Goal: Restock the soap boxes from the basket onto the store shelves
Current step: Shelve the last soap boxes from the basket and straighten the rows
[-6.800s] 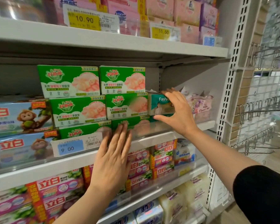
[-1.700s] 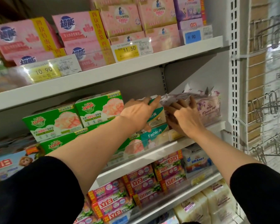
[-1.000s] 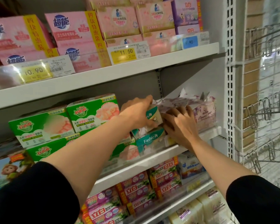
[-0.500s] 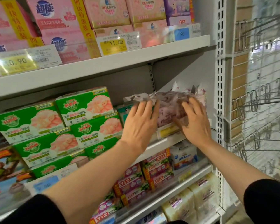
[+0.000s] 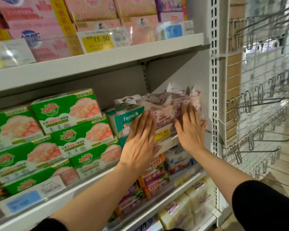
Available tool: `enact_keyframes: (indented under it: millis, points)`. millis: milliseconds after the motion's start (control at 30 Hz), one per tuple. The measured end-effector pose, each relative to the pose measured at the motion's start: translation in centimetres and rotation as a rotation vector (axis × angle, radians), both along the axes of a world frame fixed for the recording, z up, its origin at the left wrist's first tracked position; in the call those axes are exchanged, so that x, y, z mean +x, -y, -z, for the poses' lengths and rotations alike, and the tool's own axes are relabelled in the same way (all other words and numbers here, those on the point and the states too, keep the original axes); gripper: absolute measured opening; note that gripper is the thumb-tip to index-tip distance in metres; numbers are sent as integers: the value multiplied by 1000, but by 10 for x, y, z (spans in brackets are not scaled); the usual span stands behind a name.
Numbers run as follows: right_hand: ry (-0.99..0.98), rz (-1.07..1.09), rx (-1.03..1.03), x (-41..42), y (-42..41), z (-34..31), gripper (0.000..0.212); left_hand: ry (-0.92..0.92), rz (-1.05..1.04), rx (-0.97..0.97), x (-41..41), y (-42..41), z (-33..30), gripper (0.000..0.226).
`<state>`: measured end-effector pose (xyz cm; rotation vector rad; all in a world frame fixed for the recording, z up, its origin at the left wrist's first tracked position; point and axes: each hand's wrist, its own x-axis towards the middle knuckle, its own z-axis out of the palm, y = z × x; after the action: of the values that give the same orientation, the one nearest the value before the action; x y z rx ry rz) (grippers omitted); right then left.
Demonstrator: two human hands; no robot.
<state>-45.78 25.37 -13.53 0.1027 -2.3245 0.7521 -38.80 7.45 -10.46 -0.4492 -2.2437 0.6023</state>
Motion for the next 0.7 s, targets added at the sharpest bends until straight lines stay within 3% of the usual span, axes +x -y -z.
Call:
enact_keyframes:
  millis: [167, 267, 433, 600, 700]
  points:
    - [-222, -61, 27, -9, 7, -38, 87, 32, -4, 31, 18, 14, 5, 87]
    - [-158, -158, 143, -16, 18, -69, 90, 29, -14, 71, 27, 22, 16, 90]
    - [-164, -85, 221, -18, 13, -64, 96, 43, -59, 109, 34, 24, 24, 92]
    - [-237, -106, 86, -9, 15, -60, 78, 49, -39, 143, 41, 26, 21, 91]
    - [-411, -271, 139, 10, 30, -77, 73, 4, -54, 197, 59, 42, 21, 87]
